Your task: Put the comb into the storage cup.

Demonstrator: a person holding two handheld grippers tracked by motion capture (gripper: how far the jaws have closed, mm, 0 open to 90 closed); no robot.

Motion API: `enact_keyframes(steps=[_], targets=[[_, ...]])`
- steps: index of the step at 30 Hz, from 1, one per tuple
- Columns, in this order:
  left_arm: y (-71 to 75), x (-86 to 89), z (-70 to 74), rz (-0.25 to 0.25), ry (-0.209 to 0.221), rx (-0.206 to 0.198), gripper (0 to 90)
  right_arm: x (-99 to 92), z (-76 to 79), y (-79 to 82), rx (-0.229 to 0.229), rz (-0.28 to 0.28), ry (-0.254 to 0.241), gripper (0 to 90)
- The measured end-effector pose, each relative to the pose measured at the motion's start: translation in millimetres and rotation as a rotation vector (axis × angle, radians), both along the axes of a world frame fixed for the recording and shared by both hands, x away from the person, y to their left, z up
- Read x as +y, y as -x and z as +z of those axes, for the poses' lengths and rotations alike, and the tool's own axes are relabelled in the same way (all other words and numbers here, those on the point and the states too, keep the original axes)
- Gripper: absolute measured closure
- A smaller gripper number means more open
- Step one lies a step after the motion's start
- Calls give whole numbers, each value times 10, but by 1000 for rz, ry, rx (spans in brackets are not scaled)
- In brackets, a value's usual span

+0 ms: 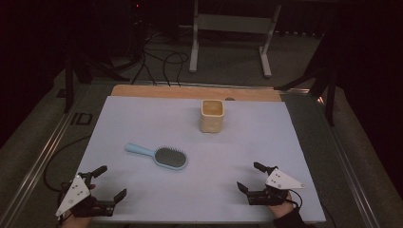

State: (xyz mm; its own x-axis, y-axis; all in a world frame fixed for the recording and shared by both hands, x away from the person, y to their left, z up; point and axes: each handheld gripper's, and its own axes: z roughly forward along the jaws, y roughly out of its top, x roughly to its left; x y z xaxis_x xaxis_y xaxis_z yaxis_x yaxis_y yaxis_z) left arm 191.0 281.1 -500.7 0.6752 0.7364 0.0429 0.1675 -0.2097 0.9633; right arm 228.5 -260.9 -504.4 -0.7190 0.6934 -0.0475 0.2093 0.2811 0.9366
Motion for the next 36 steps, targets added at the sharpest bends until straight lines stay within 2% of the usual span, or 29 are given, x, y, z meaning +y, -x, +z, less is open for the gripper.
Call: enact_keyframes(steps=[3,14,16,19,27,32,35,36], targets=[[7,-10,-1,-2,-8,1,0,-2,14,12,-15,0,2,81],[6,-41,1,-32,-34,10,0,2,9,9,-20,0,-6,82],[8,-51,10,-39,-40,29,0,0,13,9,-23,-3,-7,82],[8,-65,25,-47,-47,33,0,9,17,7,-25,-4,-9,82],[21,-77,48,-51,-57,25,0,23,25,-1,-30,-2,-15,83],[34,-102,126,-75,-53,24,0,21,26,-2,-32,-8,-14,83],[39,-120,154,-89,-61,25,0,24,36,7,-36,-11,-21,83],[46,-141,190,-100,-77,25,0,25,48,18,-43,-11,-23,83]])
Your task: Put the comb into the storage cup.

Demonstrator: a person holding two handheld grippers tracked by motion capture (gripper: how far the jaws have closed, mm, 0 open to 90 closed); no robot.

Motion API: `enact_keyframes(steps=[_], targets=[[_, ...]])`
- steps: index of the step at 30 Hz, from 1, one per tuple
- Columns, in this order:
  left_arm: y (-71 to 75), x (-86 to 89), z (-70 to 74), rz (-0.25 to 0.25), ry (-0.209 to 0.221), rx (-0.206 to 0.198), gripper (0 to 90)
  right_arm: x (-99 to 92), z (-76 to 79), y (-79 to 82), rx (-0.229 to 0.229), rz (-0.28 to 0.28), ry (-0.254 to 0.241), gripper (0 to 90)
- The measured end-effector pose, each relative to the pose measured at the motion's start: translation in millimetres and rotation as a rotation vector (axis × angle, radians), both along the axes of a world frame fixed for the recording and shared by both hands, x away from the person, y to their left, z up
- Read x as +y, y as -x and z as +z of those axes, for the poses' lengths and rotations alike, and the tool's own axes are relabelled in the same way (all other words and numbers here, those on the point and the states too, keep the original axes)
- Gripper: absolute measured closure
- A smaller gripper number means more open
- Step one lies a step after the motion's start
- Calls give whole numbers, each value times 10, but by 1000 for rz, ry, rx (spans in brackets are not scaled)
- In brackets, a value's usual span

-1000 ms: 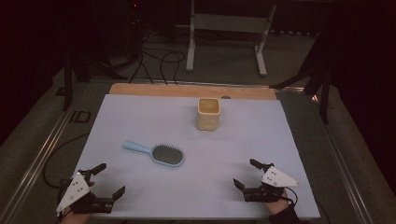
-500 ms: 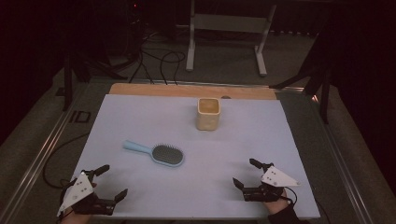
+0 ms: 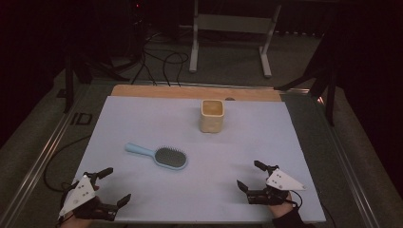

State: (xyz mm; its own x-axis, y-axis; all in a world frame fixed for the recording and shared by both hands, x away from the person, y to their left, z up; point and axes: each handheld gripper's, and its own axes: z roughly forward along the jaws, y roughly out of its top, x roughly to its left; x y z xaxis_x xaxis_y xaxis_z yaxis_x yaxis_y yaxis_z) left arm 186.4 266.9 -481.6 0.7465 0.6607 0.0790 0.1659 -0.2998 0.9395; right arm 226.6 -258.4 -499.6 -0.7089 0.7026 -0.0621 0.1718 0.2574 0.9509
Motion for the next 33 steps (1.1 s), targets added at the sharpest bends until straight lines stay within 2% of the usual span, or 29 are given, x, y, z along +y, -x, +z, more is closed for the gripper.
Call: enact_keyframes(steps=[2,5,16,19,22,27,33], targets=[[1,-9,51,-25,8,6,0,2,1,4,-4,1,2,83],[1,-16,138,-39,-2,-5,0,7,0,-1,-5,1,1,84],[-53,-19,367,-64,-4,-28,0,5,2,-3,-3,1,-7,84],[-73,-29,433,-82,-18,-17,0,0,5,-1,-8,2,-6,84],[-100,-37,485,-77,-27,-12,0,-4,5,-3,-4,4,-11,84],[-144,-38,573,-81,-16,4,0,3,4,-7,0,10,-14,84],[-202,-31,667,-75,-20,-7,0,3,8,-8,0,14,-23,84]])
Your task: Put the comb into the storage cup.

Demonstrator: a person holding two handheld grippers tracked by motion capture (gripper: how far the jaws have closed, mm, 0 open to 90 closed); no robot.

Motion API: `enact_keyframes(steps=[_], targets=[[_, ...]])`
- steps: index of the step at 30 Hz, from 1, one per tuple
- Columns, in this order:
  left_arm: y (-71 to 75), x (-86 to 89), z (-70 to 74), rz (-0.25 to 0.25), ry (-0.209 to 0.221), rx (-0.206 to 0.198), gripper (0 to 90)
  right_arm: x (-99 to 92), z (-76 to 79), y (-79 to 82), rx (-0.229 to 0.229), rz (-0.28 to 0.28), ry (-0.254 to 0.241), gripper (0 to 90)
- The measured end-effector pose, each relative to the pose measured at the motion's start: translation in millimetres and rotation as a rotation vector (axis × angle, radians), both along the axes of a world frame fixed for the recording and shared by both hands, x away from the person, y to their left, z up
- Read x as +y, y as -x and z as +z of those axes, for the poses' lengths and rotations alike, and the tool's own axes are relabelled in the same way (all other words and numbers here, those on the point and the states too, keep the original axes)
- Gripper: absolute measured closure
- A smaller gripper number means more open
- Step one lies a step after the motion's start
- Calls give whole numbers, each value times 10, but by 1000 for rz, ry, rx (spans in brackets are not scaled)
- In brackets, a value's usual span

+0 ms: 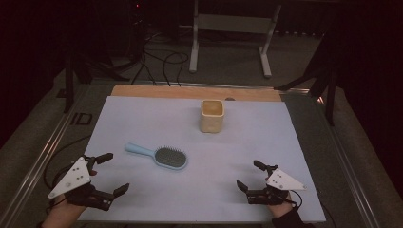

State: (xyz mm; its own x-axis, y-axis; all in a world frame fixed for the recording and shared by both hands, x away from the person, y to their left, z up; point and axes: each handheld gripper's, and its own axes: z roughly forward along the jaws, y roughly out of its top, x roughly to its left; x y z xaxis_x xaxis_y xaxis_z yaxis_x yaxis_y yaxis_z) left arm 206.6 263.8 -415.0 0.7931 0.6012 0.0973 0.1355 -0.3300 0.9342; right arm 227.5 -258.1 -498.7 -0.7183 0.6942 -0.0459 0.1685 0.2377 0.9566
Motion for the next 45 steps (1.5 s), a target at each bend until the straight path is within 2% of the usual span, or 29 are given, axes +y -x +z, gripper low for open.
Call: enact_keyframes(steps=[8,11,13,15,17,18,19,26,32,37,40,45], targets=[[-98,-40,77,10,-16,-9,0,1,9,-3,5,8,-19,85],[-162,-50,80,8,-24,10,0,2,7,-5,5,8,-13,84],[-218,-59,89,-6,-24,38,0,3,10,-3,2,6,-16,85],[-265,-80,92,-3,-24,34,0,4,10,-4,1,4,-14,85],[-316,-104,102,24,-39,14,0,4,15,0,4,4,-20,85],[-316,-104,102,24,-39,14,0,7,18,2,2,4,-21,85],[-378,-111,118,27,-23,21,0,6,20,4,2,5,-20,85],[-579,-95,150,70,-26,32,0,0,23,4,-2,6,-21,85],[-725,-45,115,104,-48,57,0,11,27,11,-3,9,-21,85],[-841,-15,43,123,-69,80,0,10,26,11,-3,11,-23,86],[-887,-1,11,125,-64,93,0,16,23,15,6,11,-27,86],[-1012,-6,-83,155,-85,115,0,21,35,23,-2,17,-27,86]])
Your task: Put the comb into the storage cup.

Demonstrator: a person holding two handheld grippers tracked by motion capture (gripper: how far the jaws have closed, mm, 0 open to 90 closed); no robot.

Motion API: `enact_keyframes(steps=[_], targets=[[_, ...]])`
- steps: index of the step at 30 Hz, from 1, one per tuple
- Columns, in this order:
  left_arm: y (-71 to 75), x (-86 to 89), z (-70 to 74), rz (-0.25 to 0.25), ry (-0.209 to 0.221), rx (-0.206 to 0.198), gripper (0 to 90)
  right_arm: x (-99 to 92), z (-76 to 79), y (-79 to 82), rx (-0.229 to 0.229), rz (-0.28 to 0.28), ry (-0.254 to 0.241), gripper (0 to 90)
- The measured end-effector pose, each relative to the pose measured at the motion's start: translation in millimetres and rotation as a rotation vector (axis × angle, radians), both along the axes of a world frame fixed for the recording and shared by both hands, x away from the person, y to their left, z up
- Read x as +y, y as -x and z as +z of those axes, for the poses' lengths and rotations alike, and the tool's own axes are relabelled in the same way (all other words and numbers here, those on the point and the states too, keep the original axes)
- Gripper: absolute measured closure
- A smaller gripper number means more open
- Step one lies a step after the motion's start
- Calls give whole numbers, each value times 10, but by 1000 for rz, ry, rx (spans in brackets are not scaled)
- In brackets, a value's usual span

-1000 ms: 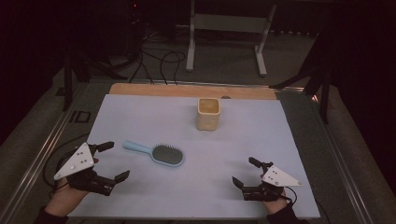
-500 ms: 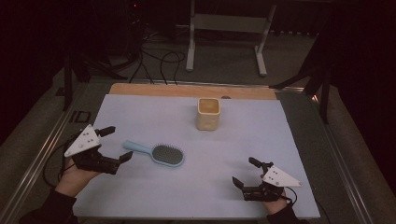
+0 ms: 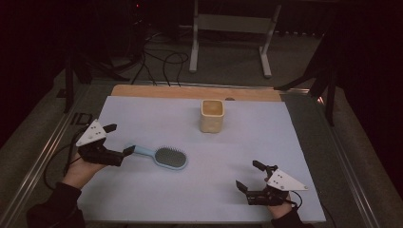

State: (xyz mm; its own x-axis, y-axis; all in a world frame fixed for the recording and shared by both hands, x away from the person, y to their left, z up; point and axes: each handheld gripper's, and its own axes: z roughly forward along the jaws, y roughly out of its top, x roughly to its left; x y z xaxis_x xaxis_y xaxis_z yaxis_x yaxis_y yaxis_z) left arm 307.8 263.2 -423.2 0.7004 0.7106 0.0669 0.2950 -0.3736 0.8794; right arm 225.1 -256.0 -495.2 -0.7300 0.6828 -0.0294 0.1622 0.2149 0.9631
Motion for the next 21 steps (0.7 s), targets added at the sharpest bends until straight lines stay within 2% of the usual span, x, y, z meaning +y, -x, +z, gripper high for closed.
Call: enact_keyframes(steps=[5,12,15,17,21], targets=[[-101,-13,-91,12,-7,12,23,0,-1,1,1,1,1,86],[-208,-33,-246,12,-36,33,151,8,-3,4,4,3,1,86],[-263,-32,-304,28,-57,50,159,9,-2,7,5,6,0,86],[-294,-21,-339,36,-55,61,169,7,-3,3,4,8,-2,86],[-335,-13,-403,43,-57,83,245,9,2,9,5,10,-4,86]])
